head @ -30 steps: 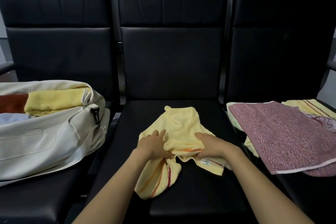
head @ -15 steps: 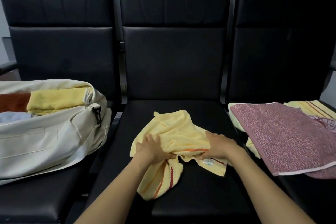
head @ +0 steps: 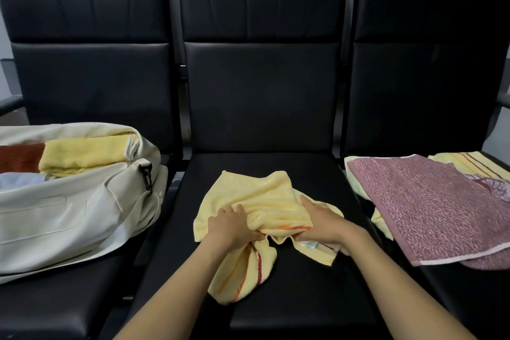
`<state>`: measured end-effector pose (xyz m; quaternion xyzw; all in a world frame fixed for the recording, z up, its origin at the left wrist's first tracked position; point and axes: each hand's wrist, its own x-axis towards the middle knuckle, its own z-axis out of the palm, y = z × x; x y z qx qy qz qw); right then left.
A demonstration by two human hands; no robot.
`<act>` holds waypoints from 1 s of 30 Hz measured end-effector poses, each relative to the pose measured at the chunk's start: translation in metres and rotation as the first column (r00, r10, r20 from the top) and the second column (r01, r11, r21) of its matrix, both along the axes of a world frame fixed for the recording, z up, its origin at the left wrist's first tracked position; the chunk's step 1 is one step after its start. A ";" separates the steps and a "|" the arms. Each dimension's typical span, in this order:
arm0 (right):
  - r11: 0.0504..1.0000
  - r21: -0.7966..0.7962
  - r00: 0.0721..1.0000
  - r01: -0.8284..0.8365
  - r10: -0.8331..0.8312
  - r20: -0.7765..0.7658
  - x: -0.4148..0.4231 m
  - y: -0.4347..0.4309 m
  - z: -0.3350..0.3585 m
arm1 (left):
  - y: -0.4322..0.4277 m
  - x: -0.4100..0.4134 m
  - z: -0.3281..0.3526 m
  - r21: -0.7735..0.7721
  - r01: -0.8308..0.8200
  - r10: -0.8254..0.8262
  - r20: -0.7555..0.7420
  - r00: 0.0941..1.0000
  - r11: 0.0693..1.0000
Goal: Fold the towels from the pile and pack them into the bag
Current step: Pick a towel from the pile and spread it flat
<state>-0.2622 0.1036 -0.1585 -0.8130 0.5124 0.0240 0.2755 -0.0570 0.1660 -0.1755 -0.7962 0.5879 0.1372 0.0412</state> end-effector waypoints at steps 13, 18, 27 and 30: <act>0.999 -0.017 0.980 -0.039 0.034 -0.196 0.005 -0.006 0.000 | -0.005 0.013 -0.003 -0.012 0.184 -0.184 -0.102 0.978 0.983; 0.983 0.048 0.921 0.175 -0.146 -0.362 -0.003 -0.019 0.001 | -0.012 0.020 -0.003 0.131 0.035 -0.021 -0.101 0.995 0.991; 0.990 -0.078 0.929 0.120 -0.139 -0.342 0.003 -0.014 0.002 | -0.009 0.009 -0.002 -0.080 0.095 -0.096 -0.009 0.995 0.992; 0.983 -0.184 0.994 0.016 -0.035 -0.099 -0.008 -0.015 0.003 | -0.007 0.012 0.002 -0.367 0.199 -0.251 -0.102 0.963 0.909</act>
